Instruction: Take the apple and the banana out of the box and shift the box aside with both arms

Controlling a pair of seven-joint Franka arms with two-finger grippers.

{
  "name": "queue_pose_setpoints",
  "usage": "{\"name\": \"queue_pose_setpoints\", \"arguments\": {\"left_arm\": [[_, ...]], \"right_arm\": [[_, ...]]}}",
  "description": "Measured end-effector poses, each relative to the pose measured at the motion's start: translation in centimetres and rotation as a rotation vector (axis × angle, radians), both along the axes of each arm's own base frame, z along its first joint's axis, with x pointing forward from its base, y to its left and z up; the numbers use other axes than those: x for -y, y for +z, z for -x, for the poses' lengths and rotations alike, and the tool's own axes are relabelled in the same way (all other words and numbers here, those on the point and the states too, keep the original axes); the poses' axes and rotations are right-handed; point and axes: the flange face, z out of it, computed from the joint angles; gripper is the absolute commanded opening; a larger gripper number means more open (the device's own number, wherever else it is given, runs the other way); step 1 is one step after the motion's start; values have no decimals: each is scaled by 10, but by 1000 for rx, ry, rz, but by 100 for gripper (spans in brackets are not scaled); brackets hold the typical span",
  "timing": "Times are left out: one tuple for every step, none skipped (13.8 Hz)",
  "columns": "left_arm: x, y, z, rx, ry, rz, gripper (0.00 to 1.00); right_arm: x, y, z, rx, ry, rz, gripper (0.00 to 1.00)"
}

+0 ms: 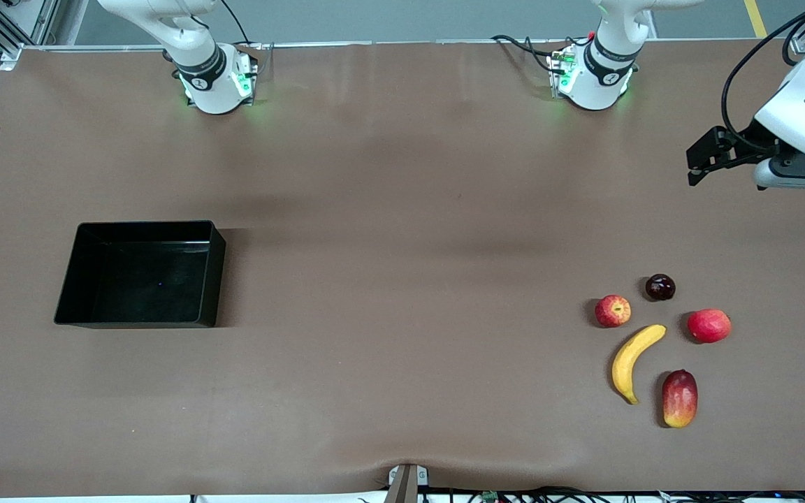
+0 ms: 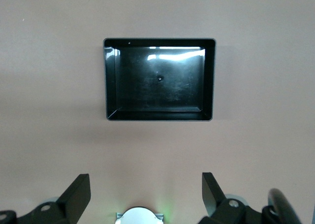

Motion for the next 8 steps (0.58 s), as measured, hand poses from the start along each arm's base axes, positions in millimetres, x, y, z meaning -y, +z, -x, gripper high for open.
{"name": "queue_pose_setpoints", "arguments": {"left_arm": [[-2, 1, 0, 2, 4, 0, 100], [-3, 2, 0, 4, 6, 1, 100], [-3, 3, 0, 5, 6, 1, 100], [-3, 3, 0, 4, 6, 1, 100], [-3, 3, 0, 2, 6, 1, 100], [-3, 3, 1, 0, 6, 0, 100], [-3, 3, 1, -5, 6, 0, 100], [-3, 2, 2, -10, 6, -1, 100]], "right_arm": [[-9, 0, -1, -1, 17, 1, 100], [-17, 0, -2, -1, 31, 2, 100], [-24, 0, -2, 0, 42, 3, 100], [-28, 0, -2, 0, 47, 4, 100], [-29, 0, -3, 0, 48, 4, 100], [-28, 0, -3, 0, 47, 4, 100], [-29, 0, -3, 0, 48, 4, 100], [-29, 0, -3, -1, 48, 4, 100]]}}
